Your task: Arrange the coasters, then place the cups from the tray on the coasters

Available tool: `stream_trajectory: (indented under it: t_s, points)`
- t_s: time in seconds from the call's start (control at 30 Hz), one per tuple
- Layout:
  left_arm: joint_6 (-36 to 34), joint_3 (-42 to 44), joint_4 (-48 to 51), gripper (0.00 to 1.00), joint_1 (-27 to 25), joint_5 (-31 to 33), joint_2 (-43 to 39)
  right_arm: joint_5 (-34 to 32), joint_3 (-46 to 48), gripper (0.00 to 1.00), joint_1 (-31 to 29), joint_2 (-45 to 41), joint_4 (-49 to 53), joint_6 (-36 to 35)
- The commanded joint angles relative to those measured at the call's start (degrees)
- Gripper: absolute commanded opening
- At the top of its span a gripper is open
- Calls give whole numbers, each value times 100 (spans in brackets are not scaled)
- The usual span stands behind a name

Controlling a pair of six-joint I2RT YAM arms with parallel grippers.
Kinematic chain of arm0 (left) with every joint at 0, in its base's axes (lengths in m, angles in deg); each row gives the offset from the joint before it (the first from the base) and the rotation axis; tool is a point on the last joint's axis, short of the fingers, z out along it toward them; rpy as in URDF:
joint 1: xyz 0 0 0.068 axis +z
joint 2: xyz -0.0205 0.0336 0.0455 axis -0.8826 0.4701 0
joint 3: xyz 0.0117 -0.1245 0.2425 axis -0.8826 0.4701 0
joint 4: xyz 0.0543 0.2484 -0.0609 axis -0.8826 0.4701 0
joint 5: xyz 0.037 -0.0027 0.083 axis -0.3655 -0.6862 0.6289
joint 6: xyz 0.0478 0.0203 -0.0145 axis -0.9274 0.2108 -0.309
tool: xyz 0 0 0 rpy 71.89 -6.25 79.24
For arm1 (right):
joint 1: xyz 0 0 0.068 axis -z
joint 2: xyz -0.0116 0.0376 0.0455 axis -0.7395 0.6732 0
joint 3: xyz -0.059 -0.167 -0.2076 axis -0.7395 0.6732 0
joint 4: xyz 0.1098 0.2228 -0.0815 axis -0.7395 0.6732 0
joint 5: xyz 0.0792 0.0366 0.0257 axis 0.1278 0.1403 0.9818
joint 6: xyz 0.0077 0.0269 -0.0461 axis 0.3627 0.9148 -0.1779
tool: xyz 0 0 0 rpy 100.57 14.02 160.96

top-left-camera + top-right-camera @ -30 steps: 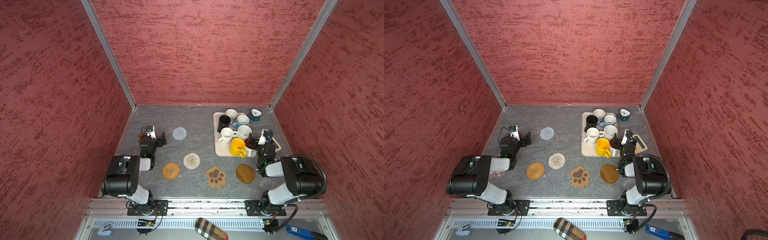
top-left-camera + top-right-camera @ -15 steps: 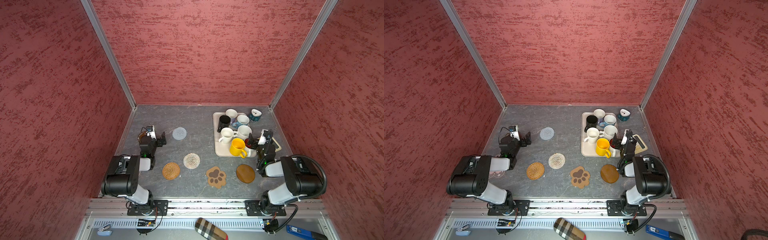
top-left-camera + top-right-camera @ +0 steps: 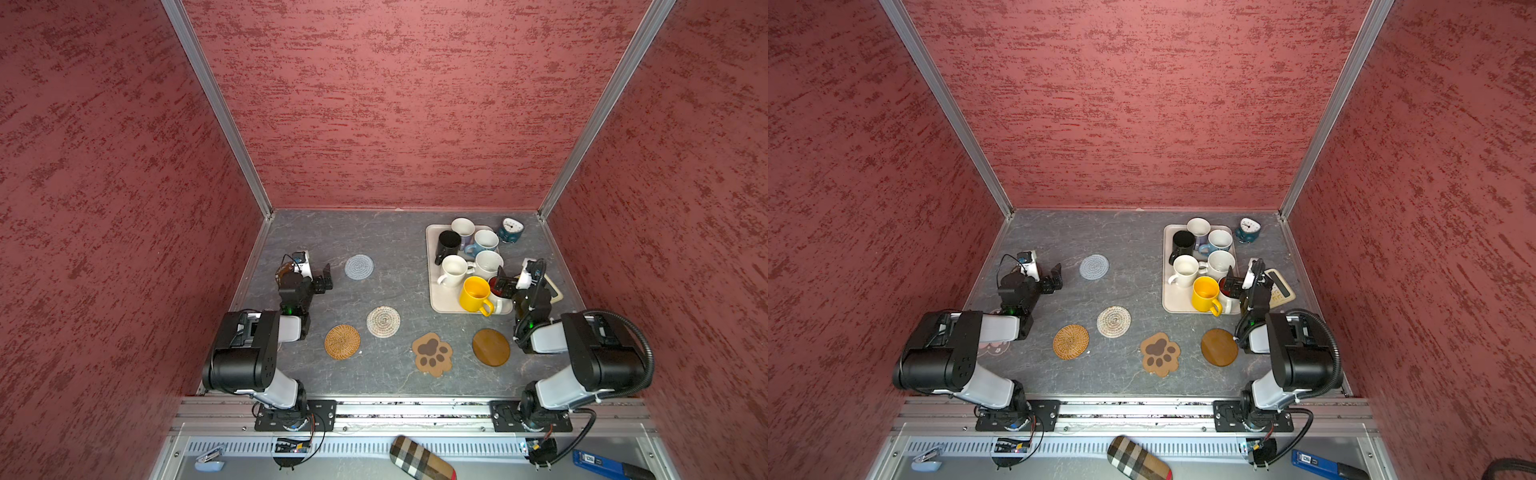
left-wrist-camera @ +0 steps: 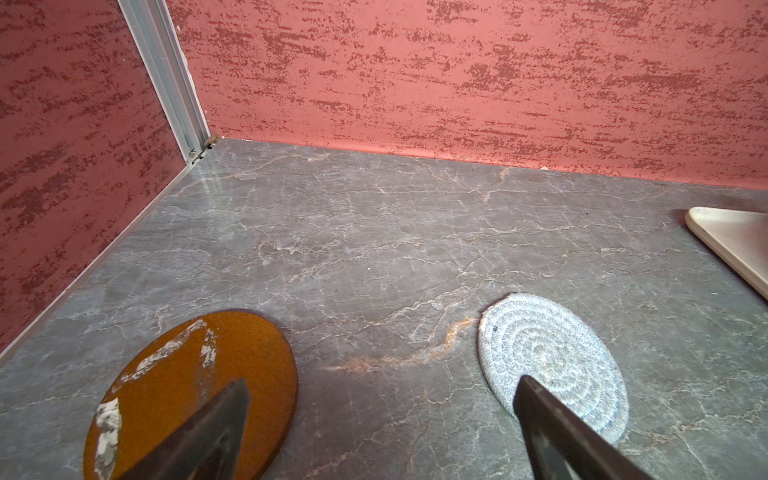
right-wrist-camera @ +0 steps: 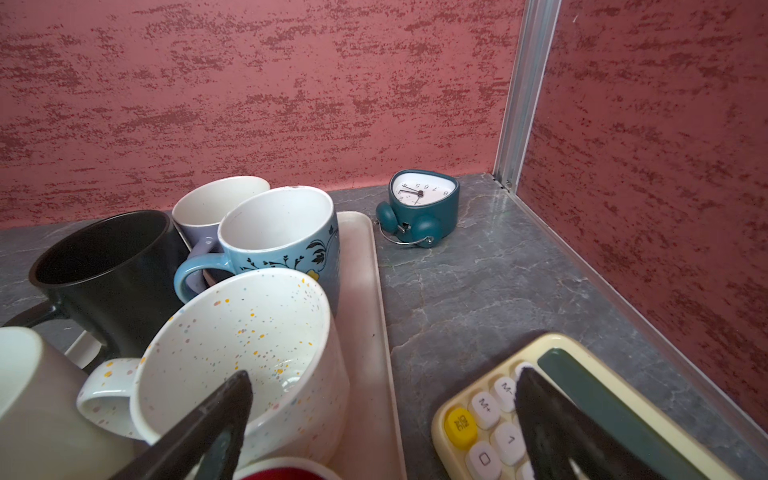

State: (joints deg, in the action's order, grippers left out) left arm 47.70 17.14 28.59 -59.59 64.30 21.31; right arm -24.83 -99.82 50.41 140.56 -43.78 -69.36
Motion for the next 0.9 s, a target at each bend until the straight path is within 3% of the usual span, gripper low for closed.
stream_trajectory:
  t_s: [0.0,0.13,0.27,0.4,0.63,0.8,0.87]
  points:
    - [55,3,-53,99,48,-138,-22,205,-141,99,64,13,31,-57]
    - [-97,-197,414,100,-91,-66,-195,-336,13,99,39,-390,40,110]
    - [-274,-505,1499,100,-481,566,-796,-1118,-473,99,49,-1570,2065,705]
    - [-81,-860,2848,99,-677,816,-1577,-1274,-523,99,51,-2560,2926,1481]
    - [448,-2275,5909,100,-996,681,-2419,-695,-1035,96,18,-4030,5011,1948]
    - [413,-3572,7539,100,-1951,1352,-2135,114,-1411,89,-181,-4518,5938,2087]
    - [481,-4010,8159,95,-2266,1502,-1887,449,-1701,83,-403,-4404,6382,2058]
